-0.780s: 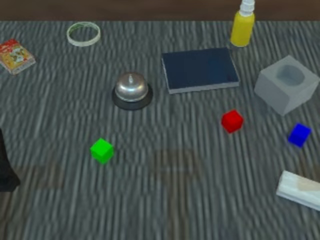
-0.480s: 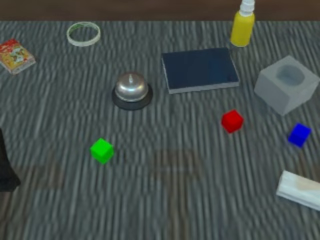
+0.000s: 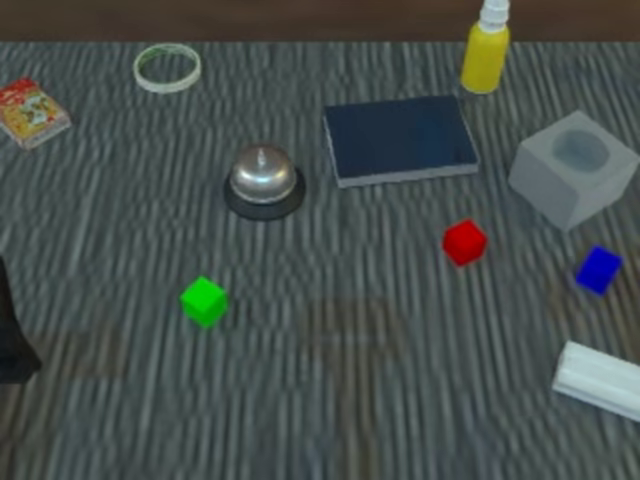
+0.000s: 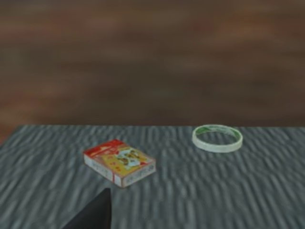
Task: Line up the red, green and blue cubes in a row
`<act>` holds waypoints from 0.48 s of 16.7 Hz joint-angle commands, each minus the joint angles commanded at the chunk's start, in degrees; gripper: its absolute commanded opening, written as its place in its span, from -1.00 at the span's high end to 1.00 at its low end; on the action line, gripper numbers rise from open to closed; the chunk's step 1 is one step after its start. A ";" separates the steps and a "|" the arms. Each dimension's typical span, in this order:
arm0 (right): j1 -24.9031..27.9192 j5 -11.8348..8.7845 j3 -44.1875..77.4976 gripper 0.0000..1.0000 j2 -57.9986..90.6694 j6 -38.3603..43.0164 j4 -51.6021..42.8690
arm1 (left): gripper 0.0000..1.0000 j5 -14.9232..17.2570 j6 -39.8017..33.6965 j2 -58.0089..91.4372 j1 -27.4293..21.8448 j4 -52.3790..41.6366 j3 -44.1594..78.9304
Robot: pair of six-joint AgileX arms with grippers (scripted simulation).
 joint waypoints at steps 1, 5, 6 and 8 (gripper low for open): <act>1.05 0.04 5.45 -1.00 6.78 -0.28 -3.40 | -1.00 0.00 0.00 0.00 0.00 0.00 0.00; 5.42 0.13 27.15 -1.00 34.72 -1.41 -17.50 | -1.00 0.00 0.00 0.00 0.00 0.00 0.00; 6.50 0.13 32.26 -1.00 41.26 -1.68 -20.97 | -1.00 0.00 0.00 0.00 0.00 0.00 0.00; 8.60 0.11 41.96 -1.00 53.25 -2.21 -27.58 | -1.00 0.00 0.00 0.00 0.00 0.00 0.00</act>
